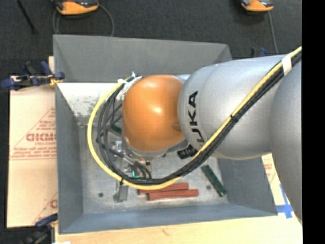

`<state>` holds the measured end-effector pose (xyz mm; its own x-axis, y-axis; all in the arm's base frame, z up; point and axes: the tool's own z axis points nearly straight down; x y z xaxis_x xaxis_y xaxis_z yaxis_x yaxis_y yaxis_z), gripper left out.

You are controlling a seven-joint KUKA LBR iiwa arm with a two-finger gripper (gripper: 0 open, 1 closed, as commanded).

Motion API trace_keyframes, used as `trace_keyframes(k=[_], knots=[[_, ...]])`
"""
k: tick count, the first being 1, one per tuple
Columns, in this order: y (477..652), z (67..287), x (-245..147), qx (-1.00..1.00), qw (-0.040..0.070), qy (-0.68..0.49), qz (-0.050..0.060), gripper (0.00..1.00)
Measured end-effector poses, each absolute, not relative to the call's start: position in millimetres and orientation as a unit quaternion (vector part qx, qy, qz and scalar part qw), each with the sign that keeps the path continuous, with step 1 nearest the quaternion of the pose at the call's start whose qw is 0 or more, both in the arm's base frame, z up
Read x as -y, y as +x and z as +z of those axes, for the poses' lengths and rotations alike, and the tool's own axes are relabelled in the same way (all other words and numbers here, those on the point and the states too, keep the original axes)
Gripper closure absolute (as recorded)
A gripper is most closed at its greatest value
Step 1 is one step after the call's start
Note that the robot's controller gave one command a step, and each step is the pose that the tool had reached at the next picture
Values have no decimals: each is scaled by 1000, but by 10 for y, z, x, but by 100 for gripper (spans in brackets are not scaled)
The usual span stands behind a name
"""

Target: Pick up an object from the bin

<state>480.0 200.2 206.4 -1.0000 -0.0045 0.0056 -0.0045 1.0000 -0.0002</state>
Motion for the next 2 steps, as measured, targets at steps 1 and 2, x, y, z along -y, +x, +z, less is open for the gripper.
trace_keyframes(k=[1,2], knots=[[4838,843,-1644,992,0,123,0,0],[4853,721,-1040,981,-8,192,0,0]])
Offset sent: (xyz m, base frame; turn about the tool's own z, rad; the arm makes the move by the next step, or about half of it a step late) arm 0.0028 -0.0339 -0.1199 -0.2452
